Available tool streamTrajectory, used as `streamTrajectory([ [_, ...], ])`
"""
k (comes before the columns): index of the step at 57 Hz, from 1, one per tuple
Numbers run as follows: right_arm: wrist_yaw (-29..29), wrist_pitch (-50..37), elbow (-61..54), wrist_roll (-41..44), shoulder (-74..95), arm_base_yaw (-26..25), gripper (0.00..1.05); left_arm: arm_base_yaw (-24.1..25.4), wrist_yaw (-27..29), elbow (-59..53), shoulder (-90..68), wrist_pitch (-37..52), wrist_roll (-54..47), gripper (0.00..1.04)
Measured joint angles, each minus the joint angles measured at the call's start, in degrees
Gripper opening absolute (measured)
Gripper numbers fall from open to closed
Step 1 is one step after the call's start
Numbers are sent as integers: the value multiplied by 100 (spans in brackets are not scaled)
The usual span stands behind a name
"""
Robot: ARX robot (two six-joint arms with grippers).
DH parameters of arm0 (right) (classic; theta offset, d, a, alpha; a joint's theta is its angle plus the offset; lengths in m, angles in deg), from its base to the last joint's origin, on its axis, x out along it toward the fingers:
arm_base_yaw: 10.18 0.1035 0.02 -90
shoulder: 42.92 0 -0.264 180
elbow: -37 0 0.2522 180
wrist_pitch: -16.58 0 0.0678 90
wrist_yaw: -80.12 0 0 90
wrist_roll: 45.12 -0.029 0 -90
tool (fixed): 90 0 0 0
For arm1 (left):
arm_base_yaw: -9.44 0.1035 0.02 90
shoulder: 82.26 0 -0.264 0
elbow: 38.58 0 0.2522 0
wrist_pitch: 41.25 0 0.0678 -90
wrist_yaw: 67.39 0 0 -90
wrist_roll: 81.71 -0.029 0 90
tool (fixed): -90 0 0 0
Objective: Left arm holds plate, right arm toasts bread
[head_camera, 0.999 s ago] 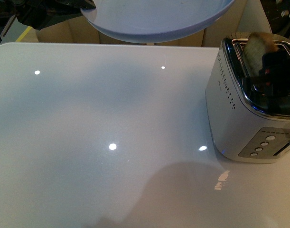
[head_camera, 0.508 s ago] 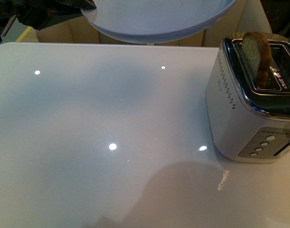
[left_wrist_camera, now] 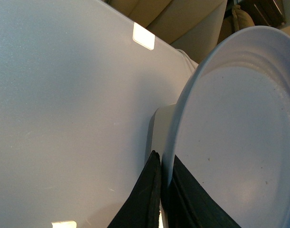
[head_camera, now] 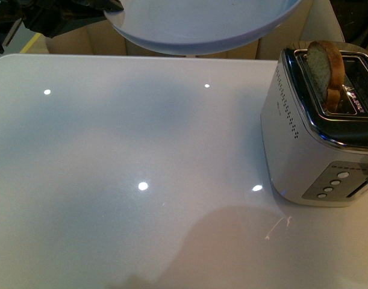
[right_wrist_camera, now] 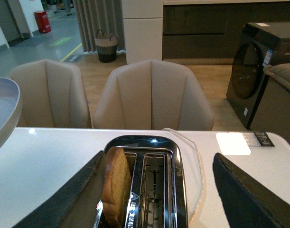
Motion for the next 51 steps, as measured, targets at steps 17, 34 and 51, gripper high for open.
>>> streamTrajectory([
  [17, 2, 271, -575, 17, -866, 0, 2, 4, -4, 0, 0, 0, 0, 3],
  [34, 0, 776, -883, 15, -1676, 0, 2, 4, -7, 0, 0, 0, 0, 3],
  [51, -4, 1014, -1134, 15, -2282, 0, 2, 4, -9, 0, 0, 0, 0, 3],
])
